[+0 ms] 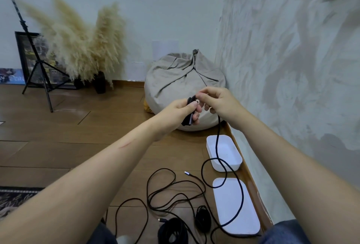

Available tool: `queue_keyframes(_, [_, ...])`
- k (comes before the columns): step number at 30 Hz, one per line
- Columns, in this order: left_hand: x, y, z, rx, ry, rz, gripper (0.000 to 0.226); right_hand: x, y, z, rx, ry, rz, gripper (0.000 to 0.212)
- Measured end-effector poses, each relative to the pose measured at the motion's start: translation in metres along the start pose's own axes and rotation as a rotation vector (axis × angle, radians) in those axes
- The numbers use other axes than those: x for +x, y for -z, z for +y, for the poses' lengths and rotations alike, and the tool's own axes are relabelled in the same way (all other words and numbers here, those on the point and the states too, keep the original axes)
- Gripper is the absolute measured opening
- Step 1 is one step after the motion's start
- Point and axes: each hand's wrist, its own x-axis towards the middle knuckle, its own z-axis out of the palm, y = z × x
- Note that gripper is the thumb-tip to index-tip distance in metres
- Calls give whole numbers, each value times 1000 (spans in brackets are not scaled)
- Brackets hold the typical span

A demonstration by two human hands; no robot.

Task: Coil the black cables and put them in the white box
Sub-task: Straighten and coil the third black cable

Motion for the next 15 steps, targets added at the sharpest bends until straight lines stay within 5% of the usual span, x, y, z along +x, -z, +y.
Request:
queue_keyframes(10, [-5,2,28,-304,-65,-171,12,1,-11,0,481,-94,-18,10])
queue_keyframes(15, [9,1,30,-454,-175,212,14,-6,-45,1,169,-137,-192,17])
